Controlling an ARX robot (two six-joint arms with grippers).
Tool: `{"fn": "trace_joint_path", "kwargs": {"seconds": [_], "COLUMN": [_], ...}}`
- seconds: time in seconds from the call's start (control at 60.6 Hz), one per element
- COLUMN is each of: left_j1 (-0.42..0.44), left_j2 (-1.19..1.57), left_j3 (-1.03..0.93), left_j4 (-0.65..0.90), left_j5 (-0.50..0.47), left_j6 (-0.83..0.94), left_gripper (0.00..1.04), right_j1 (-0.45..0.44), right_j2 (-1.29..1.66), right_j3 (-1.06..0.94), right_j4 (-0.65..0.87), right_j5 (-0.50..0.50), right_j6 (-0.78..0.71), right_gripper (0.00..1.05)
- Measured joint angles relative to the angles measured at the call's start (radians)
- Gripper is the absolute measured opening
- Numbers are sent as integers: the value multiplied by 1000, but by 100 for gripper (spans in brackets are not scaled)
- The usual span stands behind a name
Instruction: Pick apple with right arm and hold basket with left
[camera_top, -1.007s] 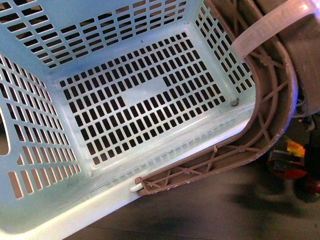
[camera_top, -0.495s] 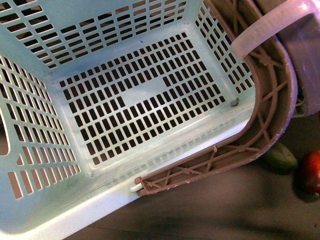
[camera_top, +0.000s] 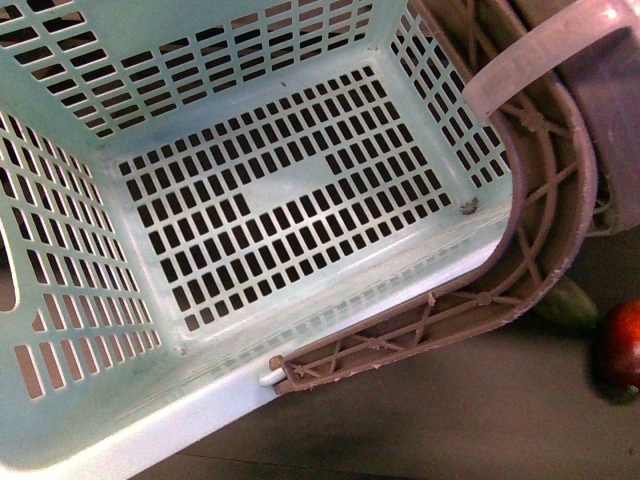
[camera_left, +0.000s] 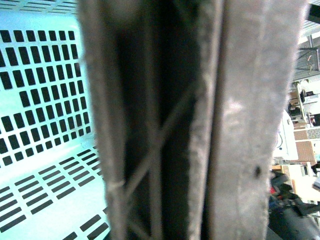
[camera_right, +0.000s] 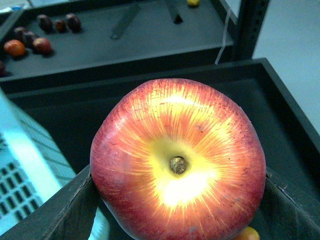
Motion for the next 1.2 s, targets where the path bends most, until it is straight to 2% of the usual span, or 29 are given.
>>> {"fn": "trace_joint_path", "kwargs": {"seconds": [0.132,0.264,0.495,0.66,0.825,1.04,1.205], "left_j1": [0,0,0,0,0,0,0], "left_j2": [0,0,0,0,0,5,5], "left_j3": [0,0,0,0,0,0,0], "left_j4": [0,0,0,0,0,0,0], "left_j5": [0,0,-3,-3,3,-7,3], "left_j6": [0,0,0,0,4,3,2], "left_gripper": [15,15,15,15,15,15,15], "right_j1": [111,186,245,253,233,170,165], "right_j2": [31,79,134,134,95,-76,-92], "right_j3": [21,22,15,7,0,-55,-62], "right_j4": [9,26,32,32,19,-47,-42], "right_j5": [6,16,21,46,100,230,221], "right_j6": [19,34,47,48,43,2,-20], "right_gripper": [79,79,79,97,96,96,96]}}
